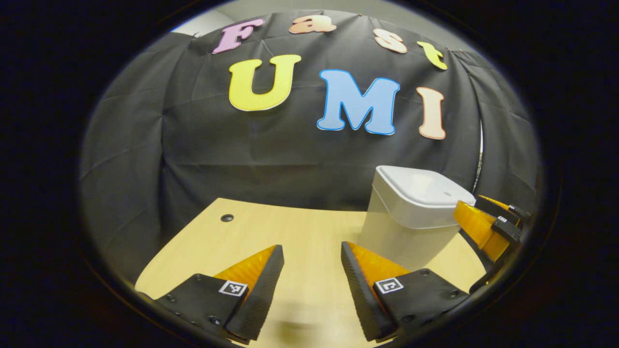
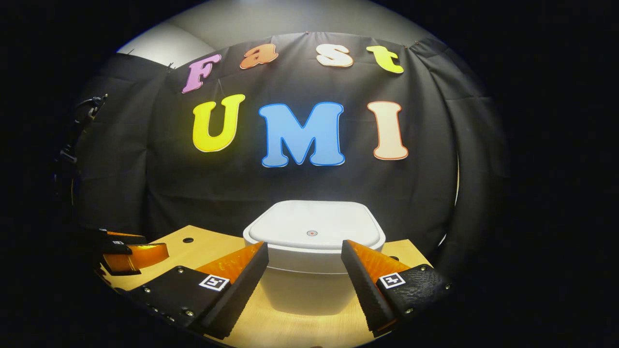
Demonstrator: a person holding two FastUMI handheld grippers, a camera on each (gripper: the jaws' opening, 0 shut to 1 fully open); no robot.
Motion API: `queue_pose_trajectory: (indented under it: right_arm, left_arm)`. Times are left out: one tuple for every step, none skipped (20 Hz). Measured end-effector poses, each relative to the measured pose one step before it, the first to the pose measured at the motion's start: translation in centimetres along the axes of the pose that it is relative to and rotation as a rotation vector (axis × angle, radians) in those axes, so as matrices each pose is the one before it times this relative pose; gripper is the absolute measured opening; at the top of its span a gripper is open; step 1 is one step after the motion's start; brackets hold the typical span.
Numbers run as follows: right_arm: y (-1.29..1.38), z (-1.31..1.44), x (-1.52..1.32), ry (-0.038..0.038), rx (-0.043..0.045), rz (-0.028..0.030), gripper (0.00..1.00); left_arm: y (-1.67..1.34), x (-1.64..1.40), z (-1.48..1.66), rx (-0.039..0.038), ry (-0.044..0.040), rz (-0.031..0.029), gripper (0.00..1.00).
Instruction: Press the lid of the desktop garbage bin to open it, pick up the crumpled paper on the desktop and throw it into the bin, then pick up the pop can on the desktop and drop it into the bin, and finally close the garbage bin lid.
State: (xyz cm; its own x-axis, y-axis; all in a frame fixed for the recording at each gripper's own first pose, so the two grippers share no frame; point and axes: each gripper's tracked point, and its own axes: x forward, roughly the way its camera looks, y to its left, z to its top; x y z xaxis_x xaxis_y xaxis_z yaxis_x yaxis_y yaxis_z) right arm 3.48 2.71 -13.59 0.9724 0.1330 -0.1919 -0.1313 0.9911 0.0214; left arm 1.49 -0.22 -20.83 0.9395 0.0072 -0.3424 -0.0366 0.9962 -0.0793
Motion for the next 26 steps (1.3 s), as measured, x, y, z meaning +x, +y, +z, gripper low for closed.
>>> queue_pose_trajectory:
  right_arm:
    - [-0.288,-0.004,-0.074,0.00323,0.00517,-0.00808,0.97]
    - [-0.226,-0.258,-0.166,0.00608,0.00392,-0.00496,0.97]
    - [-0.206,-0.145,-0.107,0.00605,0.00385,-0.00241,0.97]
    - [-0.046,-0.211,-0.284,0.00481,0.00407,-0.00262,0.97]
    - [-0.18,-0.03,-0.165,0.00208,0.00343,-0.00504,0.97]
    - [-0.149,-0.025,-0.28,0.00197,0.00342,-0.00553,0.97]
    - [-0.024,0.037,-0.265,-0.00023,0.00555,-0.00452,0.97]
    - [-0.085,0.02,-0.434,-0.00327,0.00429,-0.00752,0.97]
    - [-0.081,0.162,-0.351,-0.00451,0.00205,-0.00893,0.97]
    - [-0.01,0.031,-0.378,-0.00446,0.00131,-0.00781,0.96]
    - [-0.026,0.152,-0.376,-0.00646,0.00061,-0.00891,0.96]
    - [-0.137,0.216,-0.419,-0.00769,-0.00123,-0.01118,0.96]
    - [-0.117,0.346,-0.297,-0.00976,-0.00273,-0.01099,0.96]
    - [-0.257,0.258,-0.35,-0.00812,-0.00644,-0.01015,0.97]
    - [-0.345,0.41,-0.278,-0.00885,-0.00929,-0.01001,0.97]
    - [-0.368,0.44,-0.369,-0.00931,-0.00919,-0.01,0.97]
    - [-0.522,0.499,-0.271,-0.01318,-0.00371,-0.00707,0.96]
    - [-0.723,0.52,-0.3,-0.0162,0.00365,-0.00573,0.97]
    - [-0.74,0.316,-0.163,-0.00959,0.00885,-0.00301,0.97]
    - [-0.807,0.099,-0.164,-0.00542,0.01038,0.00149,0.97]
    - [-0.938,0.211,-0.125,-0.00759,0.00737,0.00398,0.97]
    - [-1.146,0.137,-0.245,-0.00937,0.00345,0.00592,0.97]
    - [-1.319,0.061,-0.089,-0.00445,0.00113,0.00801,0.97]
    - [-1.445,-0.222,-0.128,-0.00085,0.00101,0.01112,0.97]
    - [-1.576,-0.117,-0.235,0.00449,0.00238,0.01512,0.97]
    - [-1.741,-0.135,-0.424,0.00143,0.00249,0.01528,0.97]
  left_arm:
    - [-0.275,-0.021,0.028,0.00162,-0.00117,-0.00615,0.81]
    - [-0.259,0.025,0.103,0.00303,-0.00144,-0.00554,0.81]
    - [-0.138,-0.022,0.04,0.00328,-0.00203,-0.00464,0.81]
    - [-0.201,-0.083,0.079,0.00305,-0.00239,-0.0042,0.83]
    - [-0.156,-0.001,0.054,0.00136,-0.00058,-0.00493,0.81]
    - [-0.158,-0.1,-0.02,0.0008,0.00055,-0.00643,0.83]
    - [-0.143,-0.126,-0.04,0.00203,-0.00094,-0.00814,0.83]
    - [-0.174,-0.157,0.099,0.00368,-0.00079,-0.00707,0.81]
    - [-0.058,-0.179,0.027,0.00243,-0.00147,-0.0085,0.81]
    - [-0.184,-0.233,0.059,0.00201,-0.00276,-0.00993,0.81]
    - [-0.163,-0.126,0.115,0.00317,-0.00308,-0.01293,0.83]
    - [-0.28,-0.124,0.103,0.00535,-0.00036,-0.0168,0.81]
    - [-0.21,-0.058,0.066,0.0081,-0.00165,-0.01537,0.83]
    - [-0.328,0.029,0.098,0.01023,-0.00078,-0.01504,0.81]
    - [-0.397,-0.006,0.176,0.01312,-0.00169,-0.01591,0.81]
    - [-0.631,-0.027,0.289,0.01516,-0.00663,-0.01544,0.83]
    - [-0.607,0.035,0.316,0.01491,-0.0067,-0.01368,0.81]
    - [-0.833,0.027,0.323,0.01148,-0.00747,-0.00999,0.81]
    - [-0.888,0.046,0.172,0.00815,-0.00452,-0.0033,0.83]
    - [-1.057,-0.082,0.139,0.00603,-0.00152,0.00036,0.81]
    - [-1.268,-0.118,0.14,0.0004,-0.00735,0.00311,0.79]
    - [-1.494,-0.148,0.132,-0.00556,-0.00899,0.00535,0.83]
    - [-1.554,-0.111,0.047,-0.00947,-0.00582,0.01252,0.79]
    - [-1.72,-0.101,-0.152,-0.01142,-0.00441,0.01556,0.83]
    - [-1.919,-0.21,-0.169,-0.01327,-0.00681,0.0149,0.83]
    - [-2.218,-0.277,0.003,-0.01037,-0.01243,0.01468,0.79]
